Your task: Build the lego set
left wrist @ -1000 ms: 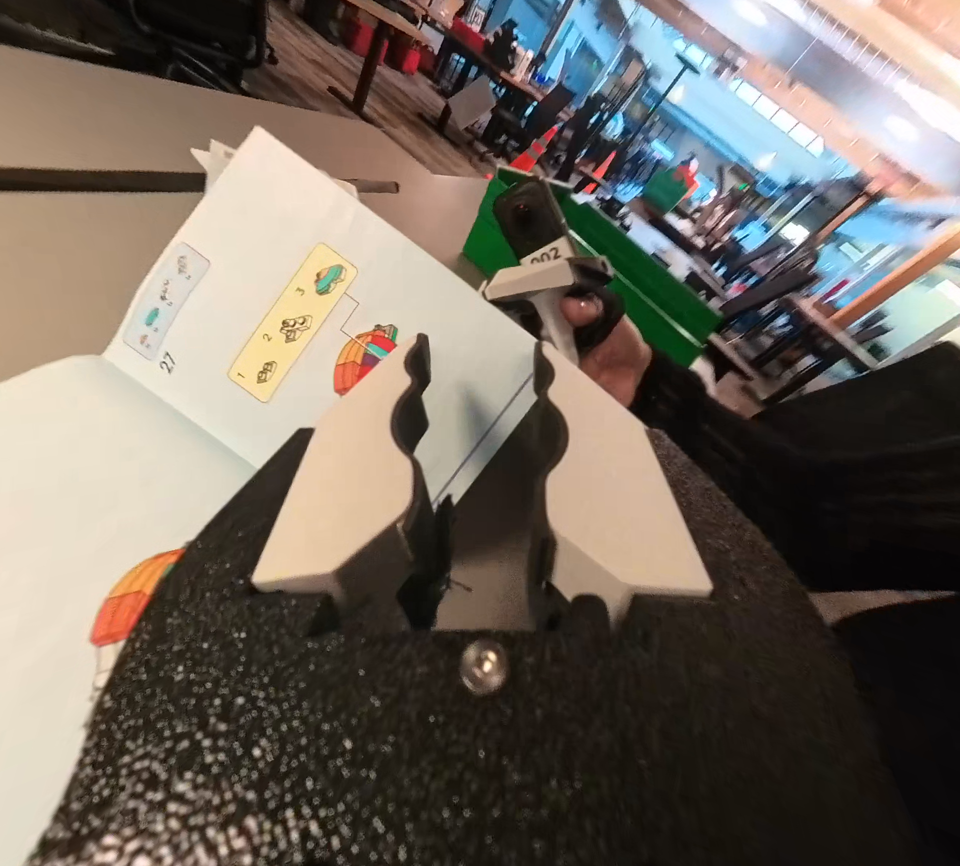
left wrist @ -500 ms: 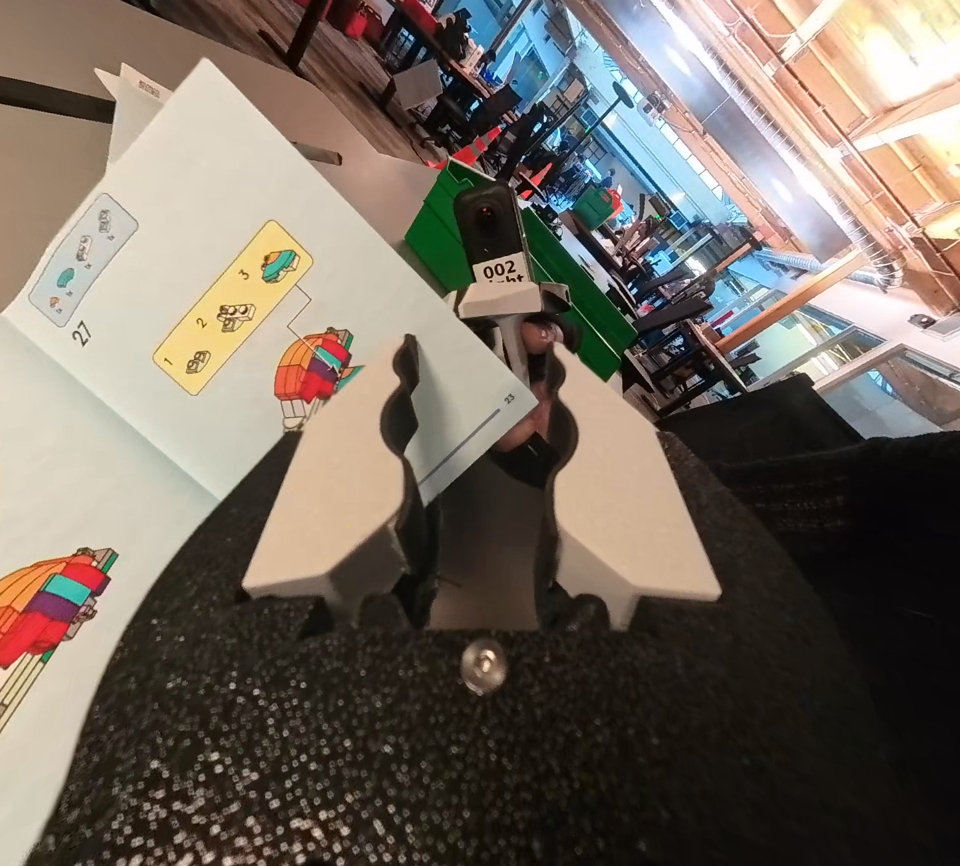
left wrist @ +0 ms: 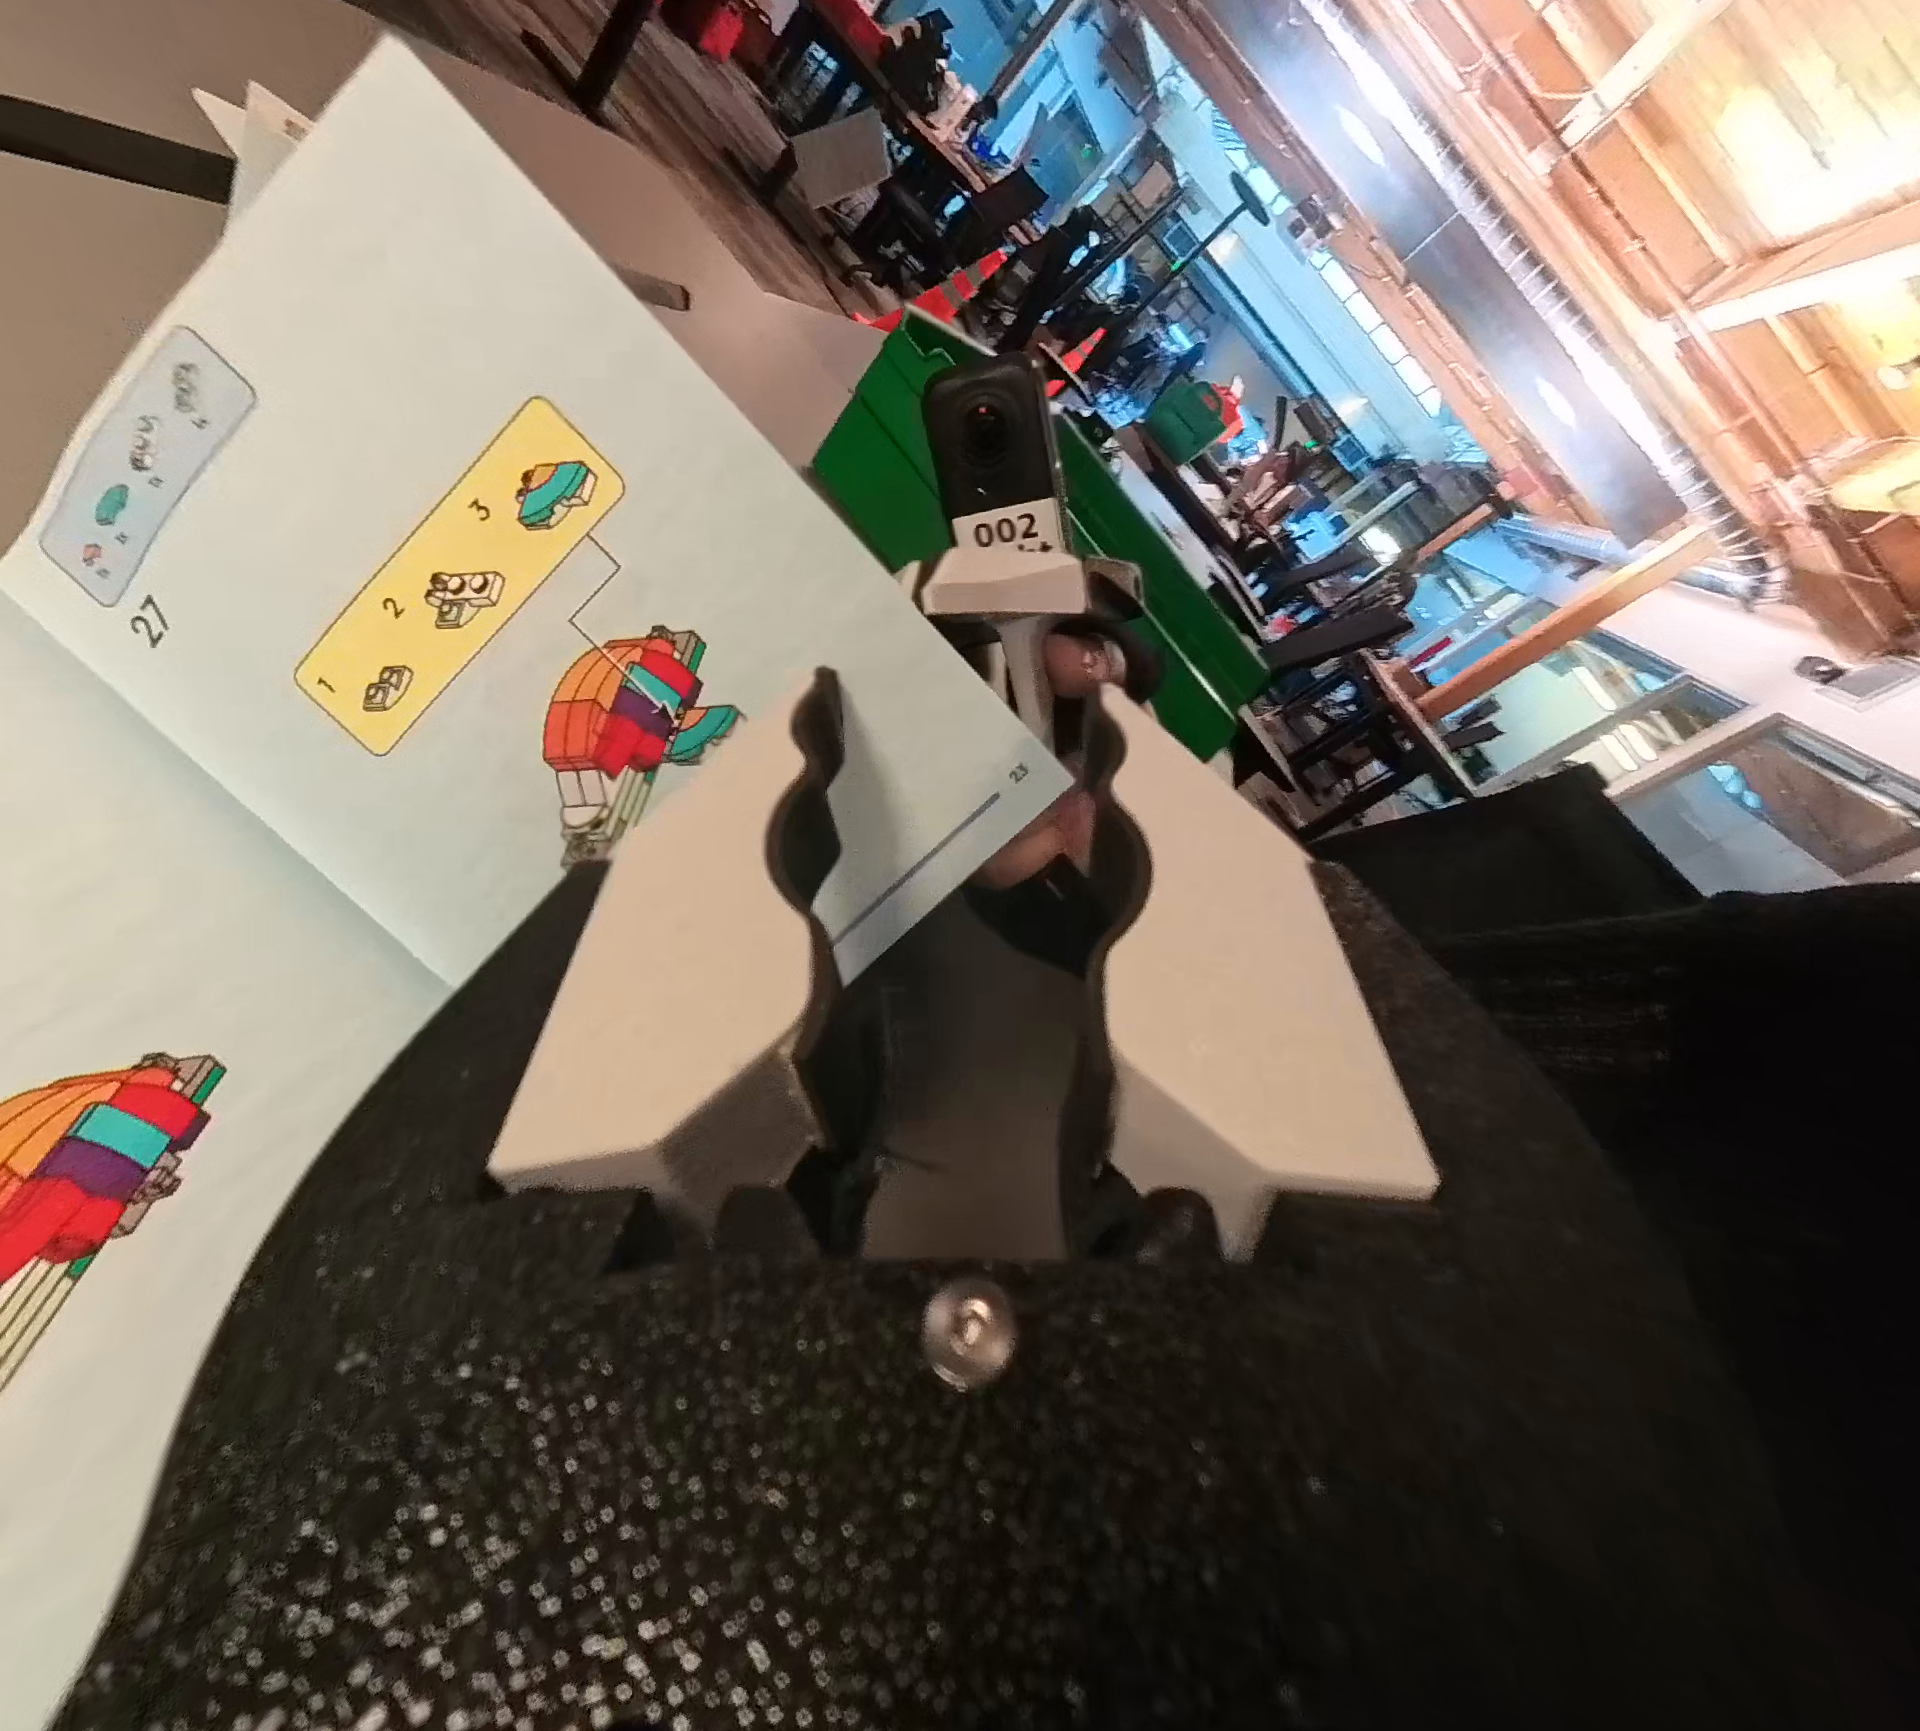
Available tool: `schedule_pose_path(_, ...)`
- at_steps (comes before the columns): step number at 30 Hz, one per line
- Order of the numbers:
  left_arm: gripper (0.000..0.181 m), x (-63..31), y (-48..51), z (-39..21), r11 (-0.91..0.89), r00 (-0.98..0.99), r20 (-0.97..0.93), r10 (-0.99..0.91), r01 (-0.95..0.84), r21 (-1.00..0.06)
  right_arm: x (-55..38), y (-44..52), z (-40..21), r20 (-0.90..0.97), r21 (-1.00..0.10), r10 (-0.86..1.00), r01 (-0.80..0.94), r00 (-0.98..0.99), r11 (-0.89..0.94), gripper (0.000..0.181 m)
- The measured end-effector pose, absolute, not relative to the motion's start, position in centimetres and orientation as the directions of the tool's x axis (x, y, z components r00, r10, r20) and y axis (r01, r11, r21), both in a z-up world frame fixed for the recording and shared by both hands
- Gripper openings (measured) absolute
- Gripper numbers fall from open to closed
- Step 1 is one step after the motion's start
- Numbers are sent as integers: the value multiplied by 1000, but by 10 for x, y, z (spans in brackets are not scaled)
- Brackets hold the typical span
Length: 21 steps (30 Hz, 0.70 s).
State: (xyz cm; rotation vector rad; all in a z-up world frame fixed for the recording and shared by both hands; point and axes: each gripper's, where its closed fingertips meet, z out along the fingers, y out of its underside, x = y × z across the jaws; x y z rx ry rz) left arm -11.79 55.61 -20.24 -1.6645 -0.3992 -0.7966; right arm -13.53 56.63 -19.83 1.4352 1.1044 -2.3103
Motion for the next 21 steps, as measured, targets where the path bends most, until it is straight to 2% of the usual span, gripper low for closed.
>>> schedule_pose_path(2,49,-120,556,-204,-260,749,653,-111,613,-746,-135,566,-198,-838,-488,206,524,-506,-698,0)
schedule_pose_path(8,46,-123,553,-208,-301,836,546,-44,510,-805,-135,566,-198,-835,-496,215,521,-507,-695,0)
schedule_pose_path(15,27,-120,553,-209,-313,811,581,-64,537,-783,-134,569,-198,-832,-501,224,517,-507,-694,0)
schedule_pose_path(21,0,-117,550,-205,-300,763,635,-122,582,-756,-134,572,-199,-834,-498,223,514,-505,-698,0)
